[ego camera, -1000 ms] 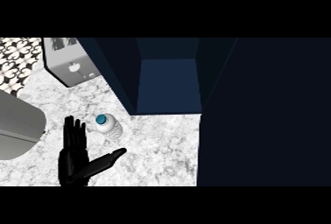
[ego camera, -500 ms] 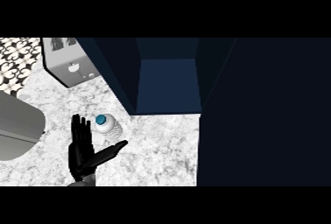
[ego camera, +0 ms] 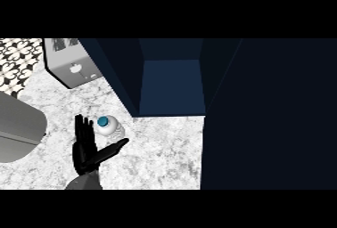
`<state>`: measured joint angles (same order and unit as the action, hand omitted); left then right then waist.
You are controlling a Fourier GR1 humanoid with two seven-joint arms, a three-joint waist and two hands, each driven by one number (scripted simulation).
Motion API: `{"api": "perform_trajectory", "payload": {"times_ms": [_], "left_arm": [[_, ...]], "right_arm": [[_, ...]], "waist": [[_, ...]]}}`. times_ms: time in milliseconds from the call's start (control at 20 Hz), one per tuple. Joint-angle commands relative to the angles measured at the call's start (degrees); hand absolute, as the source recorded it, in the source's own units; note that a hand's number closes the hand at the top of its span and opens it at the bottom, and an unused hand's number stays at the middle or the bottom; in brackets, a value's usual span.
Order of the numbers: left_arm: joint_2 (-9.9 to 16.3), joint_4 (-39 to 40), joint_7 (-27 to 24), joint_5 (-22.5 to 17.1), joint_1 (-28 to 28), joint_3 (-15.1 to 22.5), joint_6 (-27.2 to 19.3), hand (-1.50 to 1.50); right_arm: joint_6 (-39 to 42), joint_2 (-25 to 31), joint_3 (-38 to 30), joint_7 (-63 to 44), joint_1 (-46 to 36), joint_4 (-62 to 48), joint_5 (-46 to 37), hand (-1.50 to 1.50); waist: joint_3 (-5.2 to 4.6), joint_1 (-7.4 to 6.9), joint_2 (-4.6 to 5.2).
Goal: Pick up the bottled water, place it into the cabinet and close the cabinet
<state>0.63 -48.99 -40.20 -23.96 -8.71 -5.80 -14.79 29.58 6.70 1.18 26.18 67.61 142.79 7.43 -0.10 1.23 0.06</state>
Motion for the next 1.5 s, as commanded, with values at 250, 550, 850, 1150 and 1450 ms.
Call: {"api": "perform_trajectory", "payload": {"times_ms": [250, 550, 850, 1150, 1450], "left_arm": [[1.1, 8.3, -3.6, -4.8, -4.2, -3.4, 13.7, -1.50], [0.1, 16.3, -10.2, -6.5, -9.8, -4.7, 16.0, 1.50], [-0.6, 21.8, -13.5, -9.3, -15.5, -3.4, 15.0, 1.50], [0.6, 21.5, -18.6, -7.0, -14.8, -5.4, 13.8, 1.50], [3.3, 19.8, -13.5, -2.1, -10.5, 2.7, 28.4, 1.50]], "right_arm": [[1.1, 0.3, -2.4, -1.7, 1.4, 6.1, 5.9, -1.50], [3.5, 1.8, -6.3, 0.2, 2.9, 6.3, 8.0, -1.50], [1.5, -0.4, -2.4, -4.2, 1.5, 8.6, 4.9, -1.50], [3.3, 0.5, -7.9, -0.8, 1.2, 5.9, 8.1, -1.50], [2.9, -1.2, -4.2, -1.0, 0.7, 4.8, 4.5, -1.50]], "waist": [[0.01, -0.41, 0.07], [-0.01, 0.26, 0.06], [-0.05, 0.17, 0.26], [0.02, -0.33, 0.14], [0.02, -0.84, 0.00]]}}
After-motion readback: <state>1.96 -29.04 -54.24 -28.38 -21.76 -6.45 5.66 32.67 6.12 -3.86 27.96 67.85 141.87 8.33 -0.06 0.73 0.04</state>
